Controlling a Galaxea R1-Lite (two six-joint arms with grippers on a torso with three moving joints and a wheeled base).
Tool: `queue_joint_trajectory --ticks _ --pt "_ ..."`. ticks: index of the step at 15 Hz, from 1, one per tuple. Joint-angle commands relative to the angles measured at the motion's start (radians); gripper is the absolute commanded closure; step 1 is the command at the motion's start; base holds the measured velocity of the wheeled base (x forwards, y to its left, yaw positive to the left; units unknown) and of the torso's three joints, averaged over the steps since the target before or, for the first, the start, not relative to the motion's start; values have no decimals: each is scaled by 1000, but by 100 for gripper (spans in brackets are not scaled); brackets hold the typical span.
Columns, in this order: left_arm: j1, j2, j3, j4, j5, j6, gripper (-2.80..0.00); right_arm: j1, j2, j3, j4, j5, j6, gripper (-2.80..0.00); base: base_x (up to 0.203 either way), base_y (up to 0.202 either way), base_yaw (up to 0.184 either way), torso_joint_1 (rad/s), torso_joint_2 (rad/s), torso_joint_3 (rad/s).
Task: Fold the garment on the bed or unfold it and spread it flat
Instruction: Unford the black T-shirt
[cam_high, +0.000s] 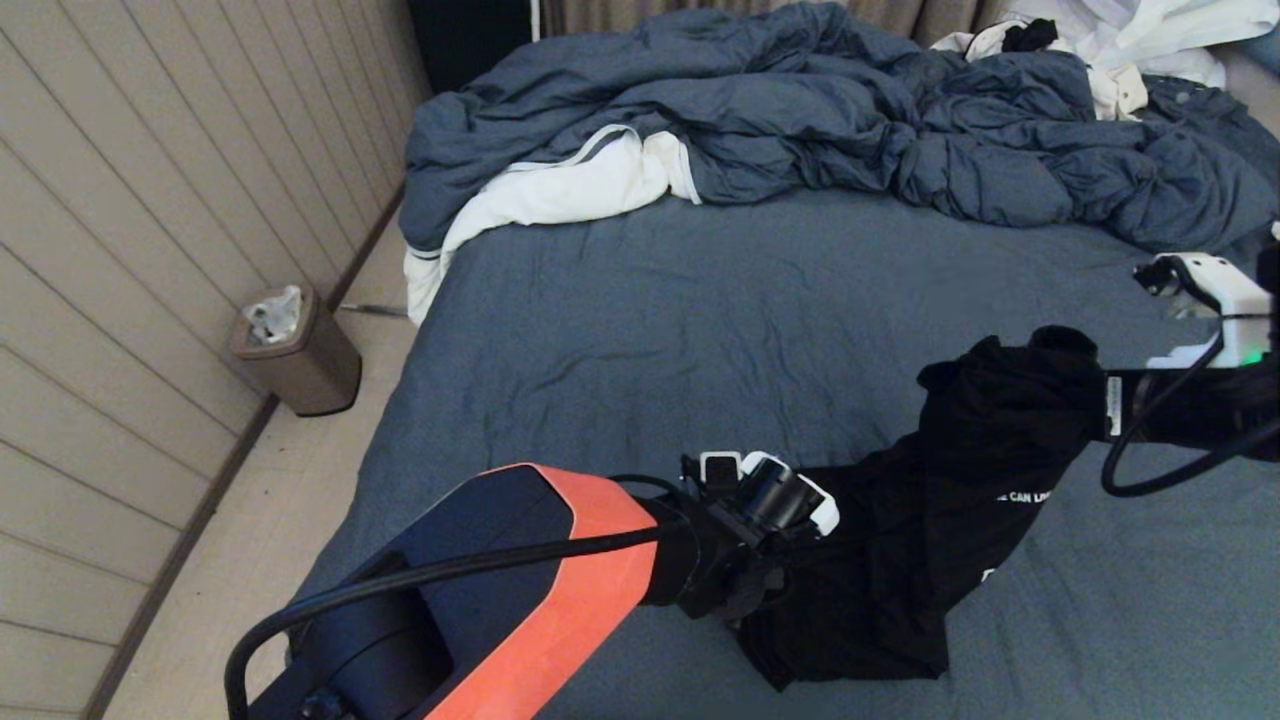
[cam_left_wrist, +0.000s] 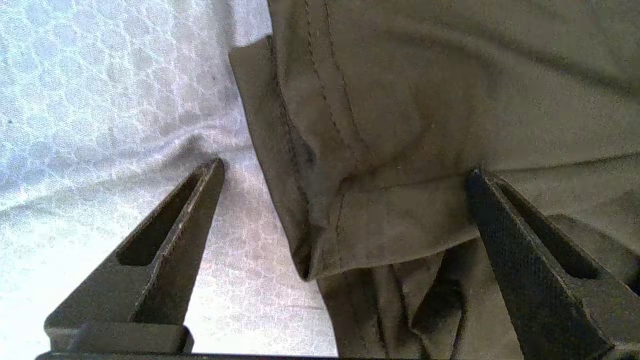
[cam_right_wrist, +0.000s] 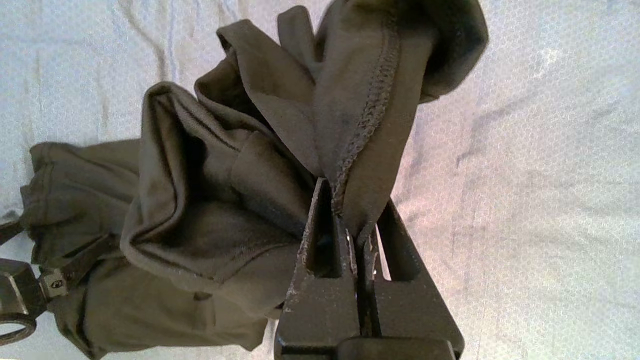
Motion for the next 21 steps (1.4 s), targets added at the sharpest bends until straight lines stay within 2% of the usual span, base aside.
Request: queue_joint_trajectory --ticks 1,8,12,14,16,19,21 --pt "-11 -6 3 2 0 -3 0 0 0 1 -1 1 -1 0 0 0 0 0 0 0" --pt "-50 14 -23 -66 4 1 0 1 7 1 -10 1 -1 0 0 0 0 0 0 0" --pt "-44 3 0 -70 -26 -12 0 -2 7 0 -10 1 -3 0 0 0 0 0 0 0" --pt "-21 -32 55 -67 -25 -14 0 -6 11 -5 -10 1 -3 0 0 0 0 0 0 0" --pt "23 -102 158 -77 -27 -14 0 -8 13 -5 -11 14 -3 0 0 0 0 0 0 0" --pt "110 -245 333 -118 -32 -11 0 -8 17 -13 -11 21 -1 0 0 0 0 0 0 0" --pt "180 -334 402 -134 -42 -1 0 -6 24 -25 -11 21 0 0 0 0 0 0 0 0"
